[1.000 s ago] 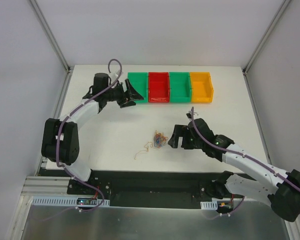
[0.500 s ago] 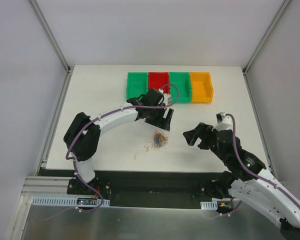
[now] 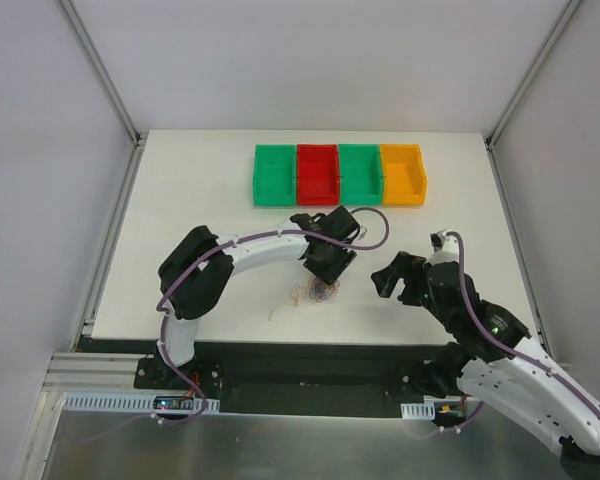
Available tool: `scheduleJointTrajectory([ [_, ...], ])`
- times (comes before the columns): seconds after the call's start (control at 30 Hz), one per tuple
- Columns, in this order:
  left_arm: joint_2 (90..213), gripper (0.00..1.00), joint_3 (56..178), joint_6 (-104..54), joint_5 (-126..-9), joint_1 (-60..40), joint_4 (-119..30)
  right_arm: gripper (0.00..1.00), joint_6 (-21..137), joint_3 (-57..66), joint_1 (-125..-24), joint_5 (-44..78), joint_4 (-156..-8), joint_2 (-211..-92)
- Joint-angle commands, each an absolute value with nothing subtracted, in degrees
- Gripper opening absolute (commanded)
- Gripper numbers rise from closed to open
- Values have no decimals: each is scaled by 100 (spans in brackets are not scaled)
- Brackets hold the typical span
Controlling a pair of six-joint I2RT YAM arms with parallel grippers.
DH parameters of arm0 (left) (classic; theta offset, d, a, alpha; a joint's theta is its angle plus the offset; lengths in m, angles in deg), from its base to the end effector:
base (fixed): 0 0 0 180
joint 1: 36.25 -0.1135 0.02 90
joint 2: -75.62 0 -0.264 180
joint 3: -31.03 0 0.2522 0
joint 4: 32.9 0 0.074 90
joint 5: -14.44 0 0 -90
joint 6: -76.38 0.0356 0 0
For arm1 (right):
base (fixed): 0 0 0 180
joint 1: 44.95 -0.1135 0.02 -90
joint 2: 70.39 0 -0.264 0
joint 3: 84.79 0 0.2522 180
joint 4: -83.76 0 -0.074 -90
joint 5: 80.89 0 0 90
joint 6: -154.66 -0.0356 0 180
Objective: Untangle the cables
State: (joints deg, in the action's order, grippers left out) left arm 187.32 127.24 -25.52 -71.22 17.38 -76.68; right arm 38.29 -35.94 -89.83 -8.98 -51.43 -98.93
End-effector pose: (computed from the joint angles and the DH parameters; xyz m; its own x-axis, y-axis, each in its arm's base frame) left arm 0.2449 -0.3370 0.1973 -0.6691 0.5618 -0.4866 0.7030 0.6908 -0.1690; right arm 0.0948 0.0788 0.2824 -0.4723 0.1256 -0.8725 -0.2911 0.9121 0.2888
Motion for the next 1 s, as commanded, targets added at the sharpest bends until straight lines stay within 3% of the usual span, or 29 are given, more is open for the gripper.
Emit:
scheduleJointTrajectory([
  [0.0,18891,35,13091,-2417,-7082,1693,-8032,96,3768,-3771,-8995,-716,-5461,-10097],
  [0.2,18435,1,13250,-2495,-6556,1439,-8059,96,4014,-3772,-9004,-364,-5822,-10957],
  [0.27,18163,0,13189,-2697,-6029,1158,-7945,99,4058,-3763,-9021,-258,-6015,-11265],
  [0.37,17741,0,12804,-3136,-4775,517,-7341,91,4058,-3886,-9144,-48,-6725,-11582],
  [0.57,17274,0,11933,-4427,-2663,-231,-5548,86,3926,-4114,-9846,-362,-8220,-12136],
  [0.77,17133,0,10853,-6780,-1221,-434,-1948,90,4163,-3737,-10427,-1091,-8442,-12830],
  [0.97,17431,0,10298,-8892,-859,-487,1105,89,4243,-4201,-10586,-1821,-8950,-12463],
])
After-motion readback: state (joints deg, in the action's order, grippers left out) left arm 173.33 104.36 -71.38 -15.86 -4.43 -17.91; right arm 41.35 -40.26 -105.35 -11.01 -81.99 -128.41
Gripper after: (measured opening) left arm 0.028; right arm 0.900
